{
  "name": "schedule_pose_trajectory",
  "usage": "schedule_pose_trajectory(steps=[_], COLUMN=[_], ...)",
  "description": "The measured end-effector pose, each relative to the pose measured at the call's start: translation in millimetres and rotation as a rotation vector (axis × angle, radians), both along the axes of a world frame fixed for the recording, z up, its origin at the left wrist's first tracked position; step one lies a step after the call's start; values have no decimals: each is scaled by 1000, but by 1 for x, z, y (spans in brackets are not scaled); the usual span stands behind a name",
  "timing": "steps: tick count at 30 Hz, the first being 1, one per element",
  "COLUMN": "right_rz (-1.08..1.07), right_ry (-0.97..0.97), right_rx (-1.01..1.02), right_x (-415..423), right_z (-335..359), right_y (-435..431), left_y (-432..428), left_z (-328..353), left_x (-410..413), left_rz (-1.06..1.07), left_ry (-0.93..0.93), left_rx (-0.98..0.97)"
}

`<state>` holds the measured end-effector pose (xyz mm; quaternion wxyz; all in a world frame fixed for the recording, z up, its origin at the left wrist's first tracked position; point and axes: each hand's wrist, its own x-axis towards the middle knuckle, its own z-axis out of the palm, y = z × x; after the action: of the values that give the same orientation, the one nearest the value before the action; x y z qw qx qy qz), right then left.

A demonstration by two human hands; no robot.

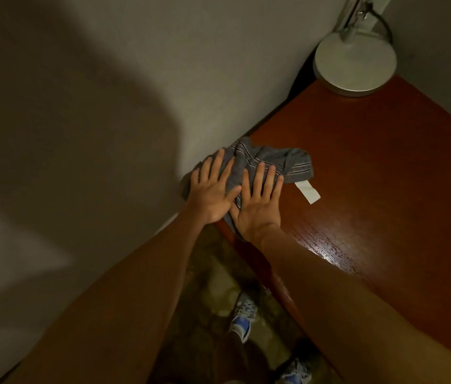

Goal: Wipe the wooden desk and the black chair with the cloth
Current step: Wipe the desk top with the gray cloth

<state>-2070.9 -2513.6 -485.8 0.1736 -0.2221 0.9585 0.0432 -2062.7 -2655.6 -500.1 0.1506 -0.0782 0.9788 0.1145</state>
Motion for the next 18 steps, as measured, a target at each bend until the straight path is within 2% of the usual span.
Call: schedule_pose_trajectory(steps=[8,10,13,16,18], right_rz=[206,255,356,430,454], right_ry=[34,31,-4,-5,-27], right_rx=[-46,-61,-24,66,58], right_x=[17,29,48,70,86], right_z=[3,5,14,23,28], right_y=[-3,-1,7,19,30], left_y=[-7,-4,9,27,41], left_z=[4,4,8,18,28], left_x=[45,63,88,114,135], left_rz=[186,220,327,403,413], left_ry=[-1,61,101,81,-6], left_rx=[75,134,332,456,411])
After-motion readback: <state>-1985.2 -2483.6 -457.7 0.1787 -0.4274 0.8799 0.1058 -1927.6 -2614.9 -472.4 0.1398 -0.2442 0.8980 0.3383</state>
